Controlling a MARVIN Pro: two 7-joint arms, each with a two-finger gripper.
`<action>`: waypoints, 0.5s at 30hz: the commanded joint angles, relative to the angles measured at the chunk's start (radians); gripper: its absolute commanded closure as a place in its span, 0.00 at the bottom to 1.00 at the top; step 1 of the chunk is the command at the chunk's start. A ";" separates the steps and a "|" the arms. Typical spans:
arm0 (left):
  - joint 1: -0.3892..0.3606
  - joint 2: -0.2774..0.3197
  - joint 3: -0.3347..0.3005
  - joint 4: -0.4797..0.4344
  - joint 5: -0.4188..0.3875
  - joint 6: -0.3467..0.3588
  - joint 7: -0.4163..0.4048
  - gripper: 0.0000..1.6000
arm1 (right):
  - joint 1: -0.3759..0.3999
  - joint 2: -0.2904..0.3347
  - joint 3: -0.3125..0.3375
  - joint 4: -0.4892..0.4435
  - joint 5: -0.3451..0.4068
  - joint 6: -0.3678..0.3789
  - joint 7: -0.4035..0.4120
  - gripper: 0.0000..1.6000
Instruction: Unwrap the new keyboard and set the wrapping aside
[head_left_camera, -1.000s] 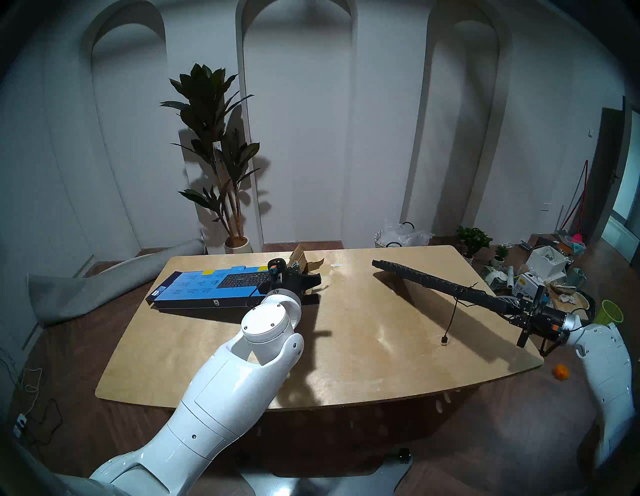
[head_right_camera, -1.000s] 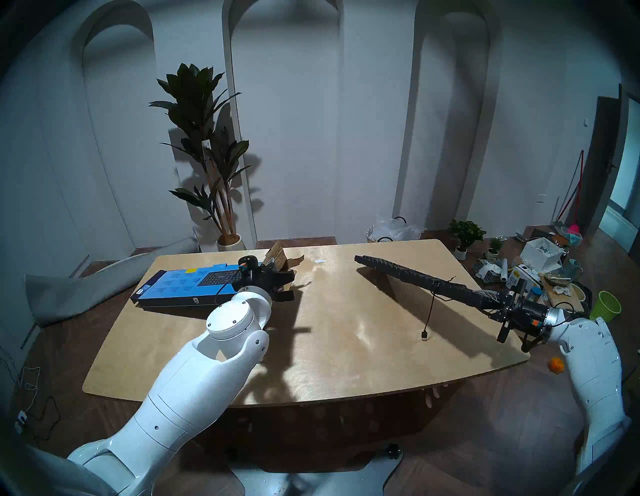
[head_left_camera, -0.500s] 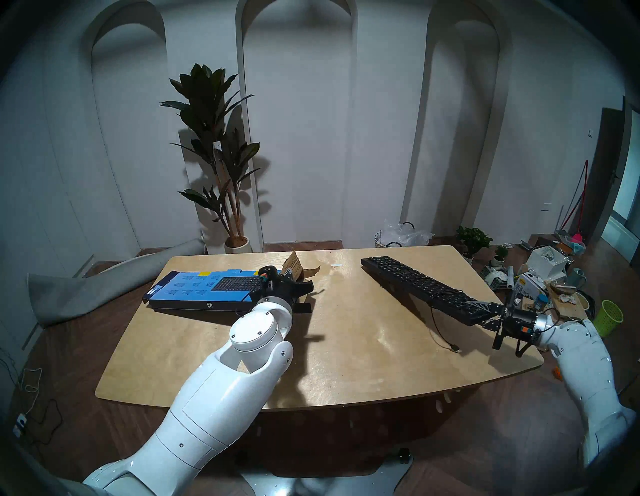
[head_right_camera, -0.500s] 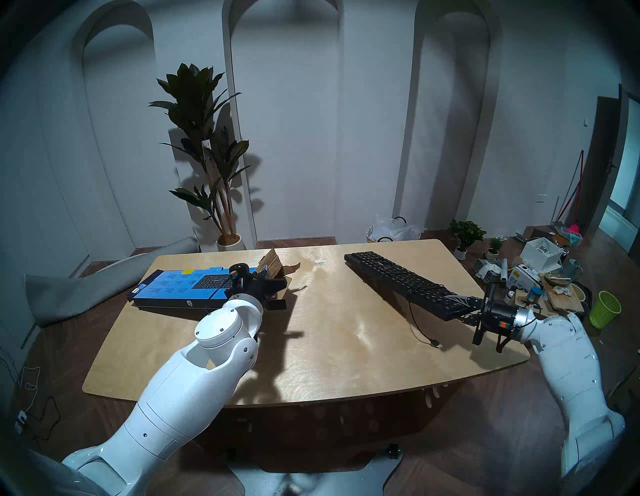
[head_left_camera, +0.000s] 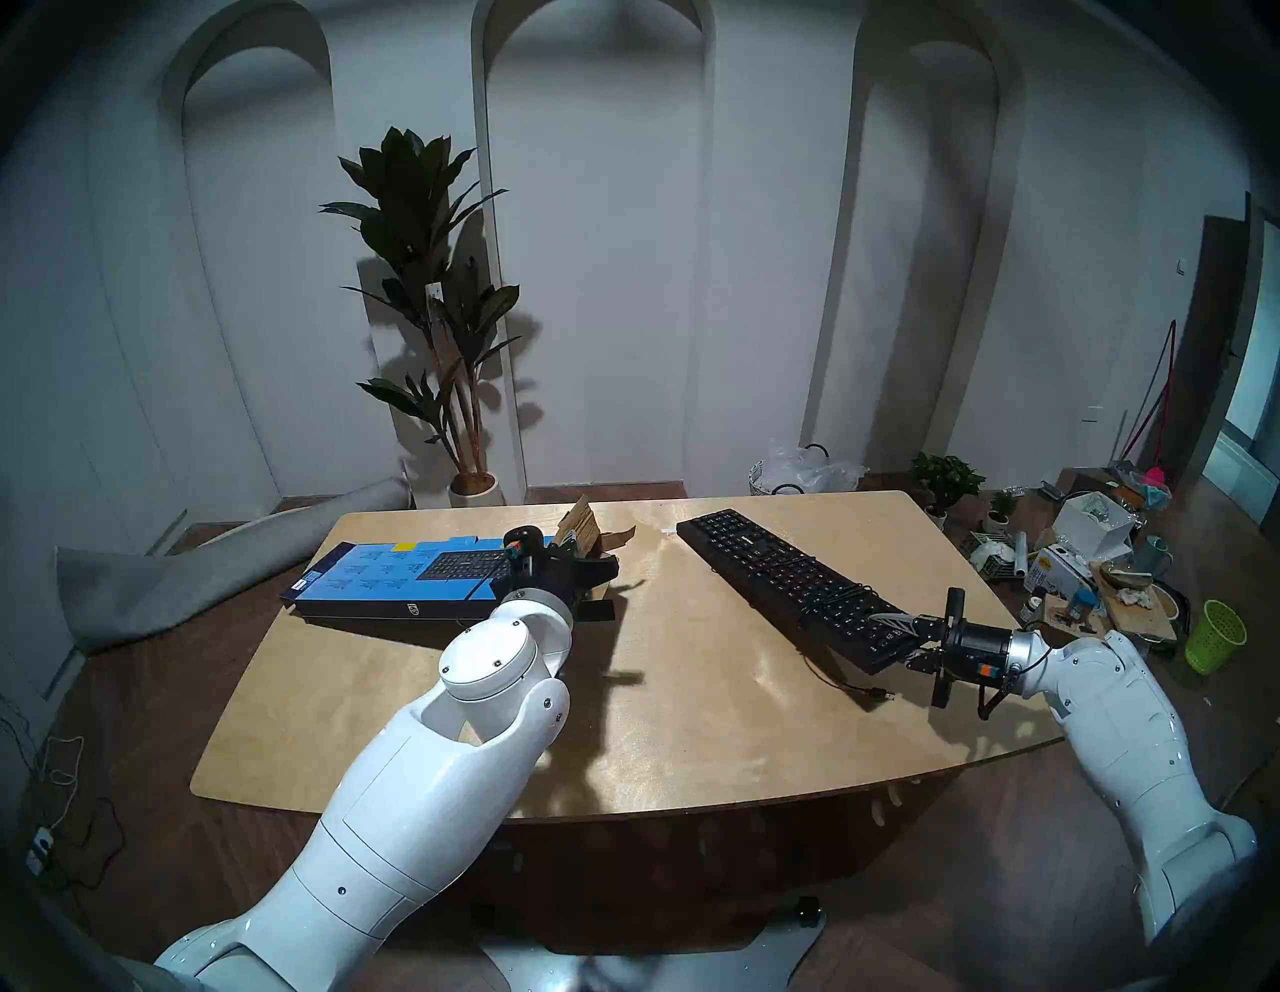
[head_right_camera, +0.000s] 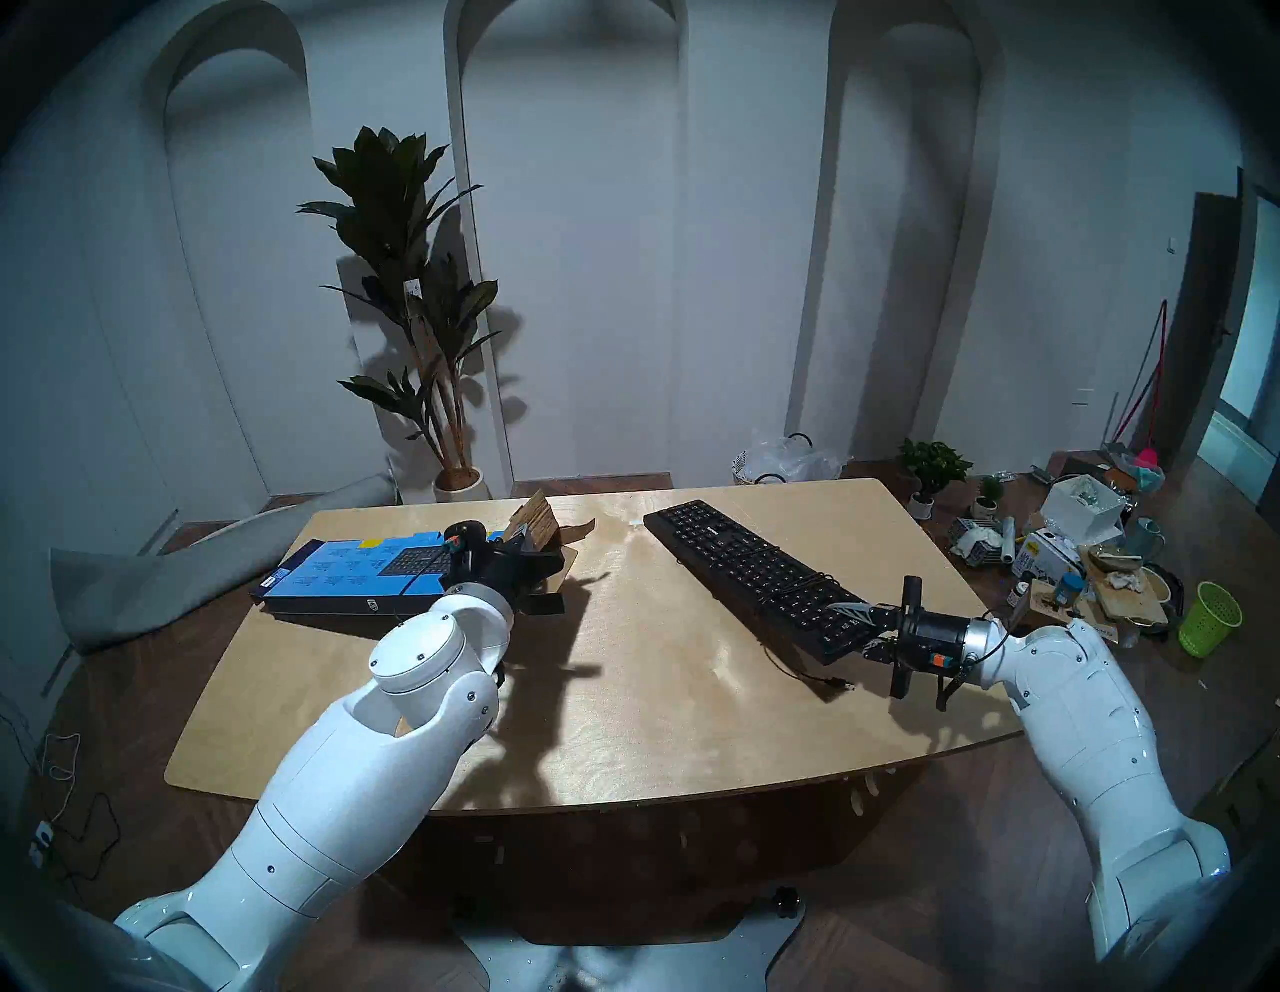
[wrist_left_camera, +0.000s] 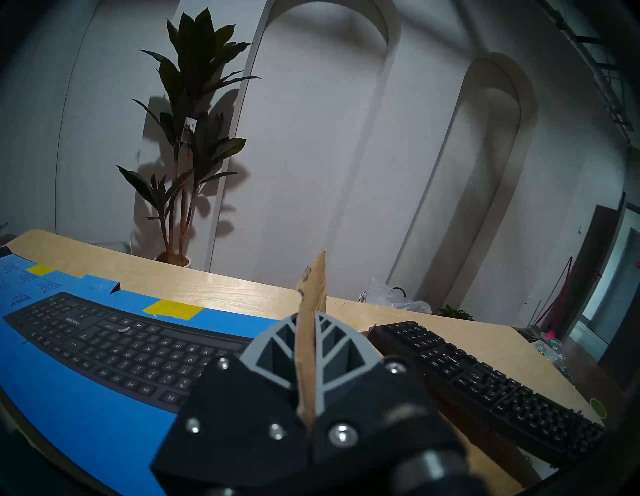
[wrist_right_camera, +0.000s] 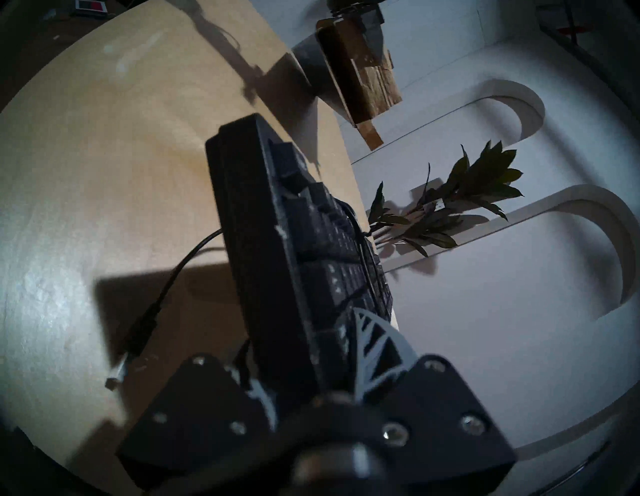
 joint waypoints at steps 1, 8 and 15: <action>-0.026 0.002 -0.011 -0.028 -0.007 -0.002 -0.016 1.00 | -0.032 0.080 -0.040 0.014 -0.072 0.002 -0.002 1.00; -0.032 0.011 -0.012 -0.029 -0.019 0.003 -0.027 1.00 | -0.018 0.155 -0.060 0.027 -0.091 0.002 -0.017 0.00; -0.051 0.025 -0.019 -0.029 -0.033 0.015 -0.042 1.00 | 0.052 0.214 -0.106 0.052 -0.093 0.002 0.043 0.00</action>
